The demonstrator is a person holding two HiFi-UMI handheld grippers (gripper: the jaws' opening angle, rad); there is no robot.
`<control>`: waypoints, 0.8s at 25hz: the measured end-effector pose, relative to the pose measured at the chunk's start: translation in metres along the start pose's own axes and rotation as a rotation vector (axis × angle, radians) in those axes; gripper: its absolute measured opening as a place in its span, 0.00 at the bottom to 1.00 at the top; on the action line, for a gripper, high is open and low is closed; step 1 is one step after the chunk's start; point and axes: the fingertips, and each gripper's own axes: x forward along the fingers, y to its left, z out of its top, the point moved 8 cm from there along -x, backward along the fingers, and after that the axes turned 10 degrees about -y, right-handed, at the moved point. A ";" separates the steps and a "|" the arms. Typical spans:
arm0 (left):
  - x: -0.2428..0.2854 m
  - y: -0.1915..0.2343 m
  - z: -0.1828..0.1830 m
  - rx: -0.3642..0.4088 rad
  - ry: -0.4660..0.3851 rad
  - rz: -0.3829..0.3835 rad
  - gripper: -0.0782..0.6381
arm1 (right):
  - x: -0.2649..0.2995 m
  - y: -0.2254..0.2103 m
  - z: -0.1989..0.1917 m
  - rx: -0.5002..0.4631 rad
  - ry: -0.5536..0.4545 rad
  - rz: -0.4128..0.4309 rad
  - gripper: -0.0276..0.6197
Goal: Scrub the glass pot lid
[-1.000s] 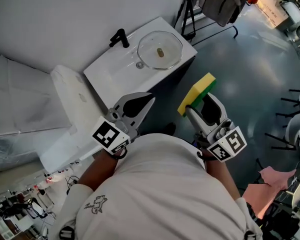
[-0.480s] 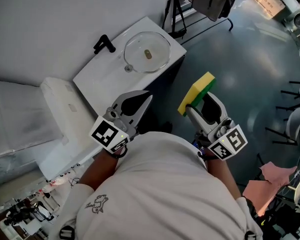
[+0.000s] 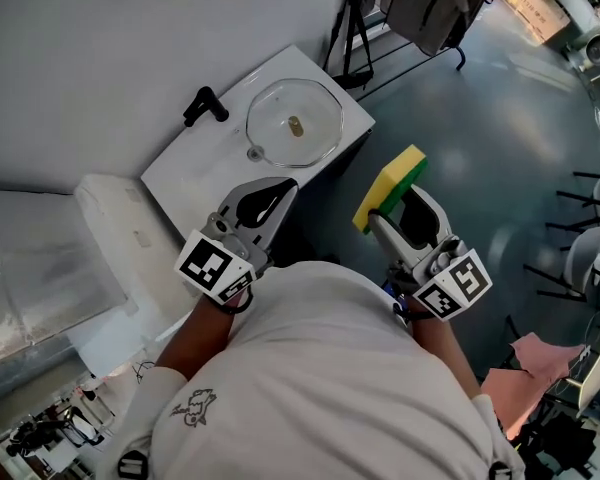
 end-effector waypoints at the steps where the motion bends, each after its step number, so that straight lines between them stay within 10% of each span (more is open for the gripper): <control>1: 0.000 0.010 0.002 0.000 -0.003 0.008 0.11 | 0.011 -0.002 0.000 -0.001 0.002 0.006 0.49; 20: -0.027 0.166 0.006 -0.088 -0.012 0.110 0.11 | 0.180 -0.039 -0.026 -0.021 0.113 0.038 0.49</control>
